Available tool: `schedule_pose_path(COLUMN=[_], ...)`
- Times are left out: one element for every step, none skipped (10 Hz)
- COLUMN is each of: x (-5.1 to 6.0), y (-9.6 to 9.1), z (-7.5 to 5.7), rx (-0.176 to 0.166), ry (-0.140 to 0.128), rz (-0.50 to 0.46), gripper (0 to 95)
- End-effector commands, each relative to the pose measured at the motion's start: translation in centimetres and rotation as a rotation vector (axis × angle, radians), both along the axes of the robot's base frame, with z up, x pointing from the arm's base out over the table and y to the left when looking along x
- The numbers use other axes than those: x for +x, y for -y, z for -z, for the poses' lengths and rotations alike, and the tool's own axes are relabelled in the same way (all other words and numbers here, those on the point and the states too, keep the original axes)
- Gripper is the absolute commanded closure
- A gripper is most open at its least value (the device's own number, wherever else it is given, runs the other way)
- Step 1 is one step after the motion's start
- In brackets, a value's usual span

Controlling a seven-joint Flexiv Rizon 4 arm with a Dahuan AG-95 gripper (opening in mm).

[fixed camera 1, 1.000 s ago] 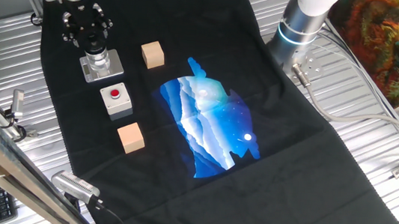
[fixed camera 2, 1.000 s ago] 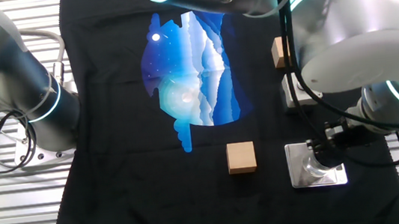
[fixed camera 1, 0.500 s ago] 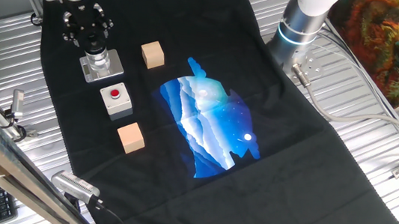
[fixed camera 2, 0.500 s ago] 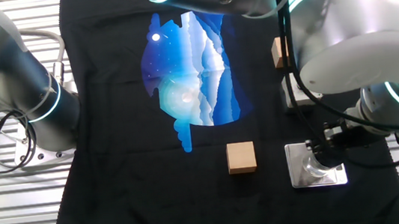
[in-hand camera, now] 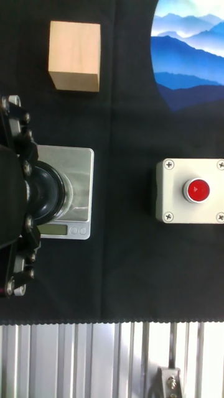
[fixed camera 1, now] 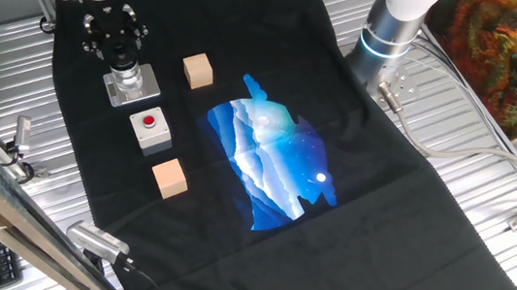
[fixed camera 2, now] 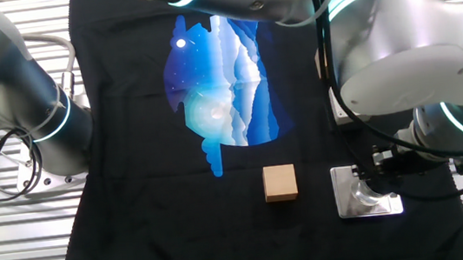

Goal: Screw the lid onto the jar

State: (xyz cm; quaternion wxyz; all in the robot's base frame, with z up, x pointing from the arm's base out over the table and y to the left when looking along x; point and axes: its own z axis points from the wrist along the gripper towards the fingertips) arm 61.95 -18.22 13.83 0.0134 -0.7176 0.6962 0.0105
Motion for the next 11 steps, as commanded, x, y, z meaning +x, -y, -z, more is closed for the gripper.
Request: schedule_pose_path(x=[0.16, 0.21, 0.26, 0.27, 0.29, 0.29, 0.3, 0.3, 0.31, 0.32, 0.33], y=[-0.14, -0.21, -0.24, -0.24, -0.22, -0.23, -0.21, -0.21, -0.2, -0.19, -0.18], z=[0.15, 0.28, 0.4, 0.46, 0.54, 0.54, 0.59, 0.59, 0.65, 0.7, 0.75], rx=[-0.002, -0.003, -0.003, -0.003, -0.002, -0.003, -0.002, -0.002, -0.002, -0.001, -0.003], ry=[-0.001, -0.001, -0.001, -0.002, -0.003, -0.004, -0.004, -0.004, -0.003, -0.004, -0.004], rz=[0.003, 0.007, 0.01, 0.012, 0.014, 0.014, 0.016, 0.018, 0.02, 0.021, 0.022], gripper=[19.0, 19.0, 19.0, 19.0, 19.0, 19.0, 19.0, 19.0, 19.0, 19.0, 19.0])
